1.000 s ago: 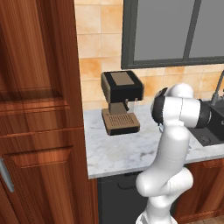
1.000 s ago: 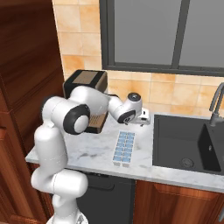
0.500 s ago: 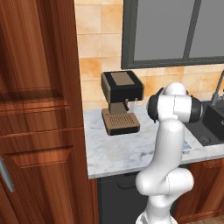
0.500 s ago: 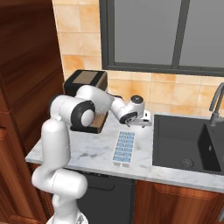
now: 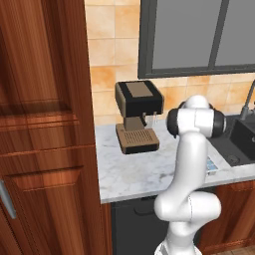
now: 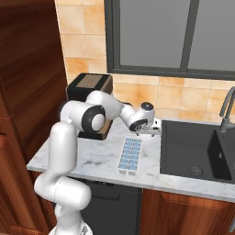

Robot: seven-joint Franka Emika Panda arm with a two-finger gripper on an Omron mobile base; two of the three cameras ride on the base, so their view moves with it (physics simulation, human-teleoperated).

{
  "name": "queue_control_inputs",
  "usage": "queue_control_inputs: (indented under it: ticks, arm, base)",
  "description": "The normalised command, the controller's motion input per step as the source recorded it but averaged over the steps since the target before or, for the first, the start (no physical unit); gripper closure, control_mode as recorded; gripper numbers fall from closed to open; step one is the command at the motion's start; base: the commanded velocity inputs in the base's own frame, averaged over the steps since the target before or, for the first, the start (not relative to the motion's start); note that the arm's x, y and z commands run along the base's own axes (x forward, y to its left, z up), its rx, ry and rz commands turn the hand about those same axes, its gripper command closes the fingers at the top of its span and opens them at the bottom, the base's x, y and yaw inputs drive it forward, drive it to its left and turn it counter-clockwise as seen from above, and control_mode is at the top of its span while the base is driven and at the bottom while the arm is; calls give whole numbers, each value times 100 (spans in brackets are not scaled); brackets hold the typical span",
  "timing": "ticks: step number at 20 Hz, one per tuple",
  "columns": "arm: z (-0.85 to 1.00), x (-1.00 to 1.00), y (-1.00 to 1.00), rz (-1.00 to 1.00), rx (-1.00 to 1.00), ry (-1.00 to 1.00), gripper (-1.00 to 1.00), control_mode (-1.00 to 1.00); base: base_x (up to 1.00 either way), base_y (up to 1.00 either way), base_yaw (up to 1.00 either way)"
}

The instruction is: The ice cube tray has been filled with water. Take the tray and place it in the freezer to make ice. Close the freezer door after placing the tray.

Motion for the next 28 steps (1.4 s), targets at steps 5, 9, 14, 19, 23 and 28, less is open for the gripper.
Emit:
queue_control_inputs:
  ticks: [5,9,14,19,23,28]
  arm:
    - [-18,37,0,1,0,4,-100,-100]
    - [-23,28,0,0,0,1,-100,-100]
    - [-39,-15,0,0,0,1,-100,-100]
    - [-51,-53,0,0,0,3,-100,-100]
    - [-43,-89,0,0,-1,2,-100,-100]
    - [-37,-99,0,0,0,1,-100,-100]
  base:
    - [0,0,0]
    - [0,0,0]
    - [0,0,0]
    - [0,0,0]
    - [0,0,0]
    - [0,0,0]
